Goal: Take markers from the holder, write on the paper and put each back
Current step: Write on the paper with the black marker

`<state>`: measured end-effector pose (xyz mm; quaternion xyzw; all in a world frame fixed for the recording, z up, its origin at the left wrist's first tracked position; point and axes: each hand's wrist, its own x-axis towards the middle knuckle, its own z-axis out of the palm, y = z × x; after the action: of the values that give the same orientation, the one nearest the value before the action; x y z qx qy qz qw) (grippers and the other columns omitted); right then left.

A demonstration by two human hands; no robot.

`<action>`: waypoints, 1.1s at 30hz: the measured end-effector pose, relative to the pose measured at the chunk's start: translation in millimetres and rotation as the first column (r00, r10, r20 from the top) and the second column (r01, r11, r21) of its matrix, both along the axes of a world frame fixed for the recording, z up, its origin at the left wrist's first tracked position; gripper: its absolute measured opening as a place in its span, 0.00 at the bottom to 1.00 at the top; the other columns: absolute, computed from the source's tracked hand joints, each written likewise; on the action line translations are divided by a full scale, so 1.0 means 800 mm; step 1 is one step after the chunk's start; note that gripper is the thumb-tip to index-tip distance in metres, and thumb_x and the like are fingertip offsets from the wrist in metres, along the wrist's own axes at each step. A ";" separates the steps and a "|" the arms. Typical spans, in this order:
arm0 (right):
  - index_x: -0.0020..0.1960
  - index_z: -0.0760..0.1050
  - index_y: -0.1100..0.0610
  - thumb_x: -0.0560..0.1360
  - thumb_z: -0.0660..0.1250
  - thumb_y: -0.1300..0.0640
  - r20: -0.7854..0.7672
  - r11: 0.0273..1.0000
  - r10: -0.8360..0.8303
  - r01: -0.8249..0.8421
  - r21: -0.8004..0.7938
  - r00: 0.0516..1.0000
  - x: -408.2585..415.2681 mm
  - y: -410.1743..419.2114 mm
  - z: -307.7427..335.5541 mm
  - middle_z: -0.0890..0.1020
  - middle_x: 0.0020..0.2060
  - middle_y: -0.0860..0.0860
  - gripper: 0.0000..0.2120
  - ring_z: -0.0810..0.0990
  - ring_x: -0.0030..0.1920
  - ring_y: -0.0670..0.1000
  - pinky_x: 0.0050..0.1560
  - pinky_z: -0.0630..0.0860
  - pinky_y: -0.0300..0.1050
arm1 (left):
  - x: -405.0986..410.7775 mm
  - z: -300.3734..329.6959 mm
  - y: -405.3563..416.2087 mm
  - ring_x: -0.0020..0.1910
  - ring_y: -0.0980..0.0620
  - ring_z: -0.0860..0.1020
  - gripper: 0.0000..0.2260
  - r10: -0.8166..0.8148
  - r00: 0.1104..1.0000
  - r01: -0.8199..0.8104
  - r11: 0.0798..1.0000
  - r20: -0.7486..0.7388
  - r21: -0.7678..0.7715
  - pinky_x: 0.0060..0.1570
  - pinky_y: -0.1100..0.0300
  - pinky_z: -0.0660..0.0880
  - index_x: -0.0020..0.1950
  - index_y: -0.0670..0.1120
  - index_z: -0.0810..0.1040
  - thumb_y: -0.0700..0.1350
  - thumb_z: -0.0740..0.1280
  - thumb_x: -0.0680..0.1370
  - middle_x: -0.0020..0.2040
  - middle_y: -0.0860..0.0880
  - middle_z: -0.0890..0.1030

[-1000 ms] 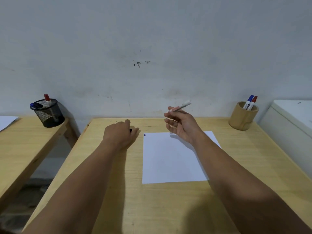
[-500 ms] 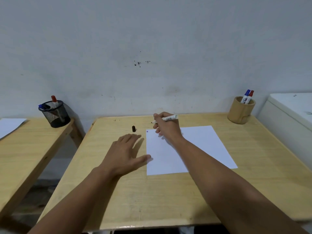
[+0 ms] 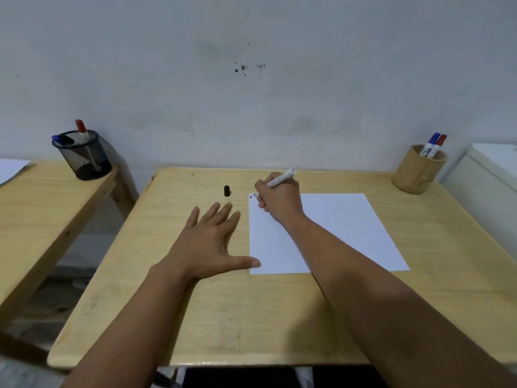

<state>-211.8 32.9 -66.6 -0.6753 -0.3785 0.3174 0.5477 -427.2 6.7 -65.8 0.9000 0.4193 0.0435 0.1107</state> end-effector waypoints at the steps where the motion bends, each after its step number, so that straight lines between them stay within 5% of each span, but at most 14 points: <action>1: 0.35 0.74 0.55 0.76 0.73 0.57 0.011 1.000 0.000 0.000 -0.002 1.000 0.000 0.001 -0.001 0.83 0.30 0.55 0.13 0.81 0.28 0.52 0.30 0.75 0.42 | -0.001 -0.001 0.001 0.83 0.57 0.41 0.58 -0.001 1.000 0.001 1.000 0.000 -0.001 0.81 0.43 0.39 0.85 0.55 0.53 0.86 0.55 0.62 0.85 0.55 0.46; 15: 0.32 0.75 0.55 0.72 0.72 0.54 0.068 1.000 -0.008 0.008 0.005 0.998 0.000 0.003 -0.009 0.86 0.34 0.62 0.12 0.83 0.29 0.52 0.37 0.82 0.50 | -0.001 -0.001 -0.002 0.83 0.56 0.41 0.57 -0.003 1.000 0.003 1.000 0.010 0.000 0.81 0.43 0.39 0.85 0.55 0.52 0.85 0.56 0.63 0.85 0.55 0.46; 23: 0.34 0.77 0.56 0.69 0.71 0.49 0.129 1.000 0.001 0.001 -0.017 0.992 0.000 0.004 -0.010 0.85 0.29 0.55 0.12 0.84 0.28 0.53 0.42 0.87 0.63 | -0.001 0.000 -0.002 0.83 0.56 0.40 0.57 -0.003 1.000 0.003 1.000 0.004 0.000 0.81 0.44 0.38 0.85 0.55 0.52 0.85 0.56 0.63 0.85 0.55 0.46; 26: 0.31 0.77 0.51 0.69 0.71 0.47 0.146 1.000 0.016 -0.014 -0.013 0.989 0.000 0.005 -0.010 0.84 0.27 0.52 0.11 0.84 0.28 0.53 0.41 0.87 0.63 | -0.002 -0.001 -0.002 0.83 0.56 0.40 0.57 -0.001 1.000 0.001 1.000 0.007 0.005 0.81 0.44 0.38 0.85 0.55 0.53 0.85 0.56 0.63 0.85 0.55 0.46; 33: 0.36 0.75 0.59 0.69 0.71 0.49 0.146 1.000 0.020 -0.019 -0.009 0.989 0.000 0.005 -0.010 0.85 0.32 0.58 0.14 0.83 0.28 0.52 0.38 0.83 0.56 | -0.001 -0.001 -0.001 0.83 0.57 0.40 0.57 0.001 1.000 -0.001 1.000 0.010 0.013 0.81 0.43 0.38 0.85 0.55 0.53 0.85 0.56 0.63 0.85 0.55 0.46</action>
<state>-212.0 36.6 -74.8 -0.6952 -0.4228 0.2739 0.5127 -427.8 5.7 -67.0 0.9003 0.4187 0.0509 0.1072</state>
